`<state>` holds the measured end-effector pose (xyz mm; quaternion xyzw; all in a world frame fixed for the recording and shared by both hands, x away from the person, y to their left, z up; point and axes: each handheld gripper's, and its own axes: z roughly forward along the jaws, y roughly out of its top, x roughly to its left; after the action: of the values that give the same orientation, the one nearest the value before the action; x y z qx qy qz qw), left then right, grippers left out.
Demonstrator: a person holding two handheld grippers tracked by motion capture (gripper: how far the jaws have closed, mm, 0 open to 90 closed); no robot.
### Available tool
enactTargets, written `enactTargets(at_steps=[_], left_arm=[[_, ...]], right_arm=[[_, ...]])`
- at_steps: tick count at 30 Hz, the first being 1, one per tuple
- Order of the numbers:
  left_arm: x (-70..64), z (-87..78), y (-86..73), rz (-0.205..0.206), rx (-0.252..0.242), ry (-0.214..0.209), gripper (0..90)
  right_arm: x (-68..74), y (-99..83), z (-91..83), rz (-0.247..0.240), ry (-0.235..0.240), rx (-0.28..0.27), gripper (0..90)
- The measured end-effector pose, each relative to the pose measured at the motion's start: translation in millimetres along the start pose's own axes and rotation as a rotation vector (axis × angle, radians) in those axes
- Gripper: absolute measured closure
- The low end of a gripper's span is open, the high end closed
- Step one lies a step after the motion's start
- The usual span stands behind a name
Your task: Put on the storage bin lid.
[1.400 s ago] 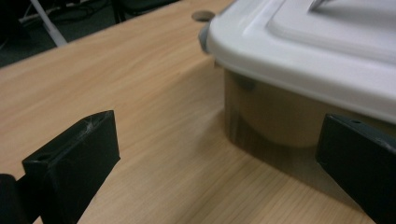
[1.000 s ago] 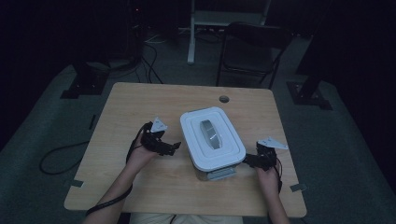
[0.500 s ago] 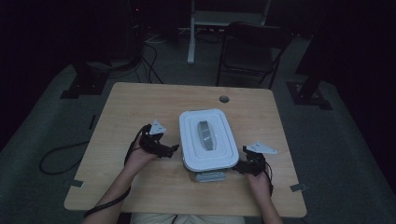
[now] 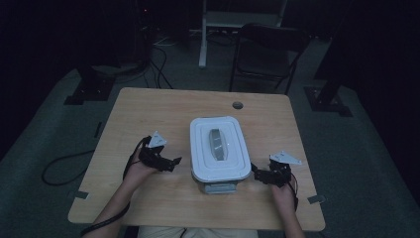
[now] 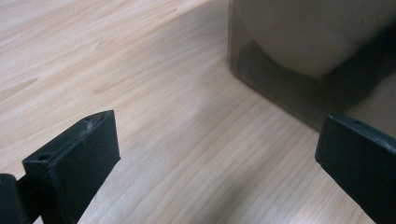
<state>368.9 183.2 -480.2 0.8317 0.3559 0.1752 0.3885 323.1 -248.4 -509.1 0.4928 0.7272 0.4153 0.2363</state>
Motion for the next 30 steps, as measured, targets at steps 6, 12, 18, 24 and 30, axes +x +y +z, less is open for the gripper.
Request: enactTargets(at_steps=[6, 12, 18, 24, 30], left_arm=[[2.6, -8.9, -9.6, -0.002, -0.003, 0.010, 0.5], [8.5, -17.9, -21.3, -0.011, 0.004, 0.018, 0.4], [17.6, -28.0, -35.8, -0.033, 0.015, 0.040, 0.4], [27.8, -41.1, -54.9, -0.076, 0.021, 0.070, 0.5], [38.5, -53.1, -71.0, -0.124, 0.007, 0.105, 0.5]], right_arm=[[-11.9, -1.3, -11.6, 0.026, -0.052, -0.043, 12.2], [-19.5, -5.5, -17.9, 0.031, -0.084, -0.055, 12.2], [-25.3, -14.7, -20.0, 0.024, -0.123, -0.035, 12.2], [-32.8, -24.9, -25.7, 0.039, -0.167, -0.030, 12.2], [-35.8, -26.5, -26.6, 0.055, -0.202, -0.034, 12.2]])
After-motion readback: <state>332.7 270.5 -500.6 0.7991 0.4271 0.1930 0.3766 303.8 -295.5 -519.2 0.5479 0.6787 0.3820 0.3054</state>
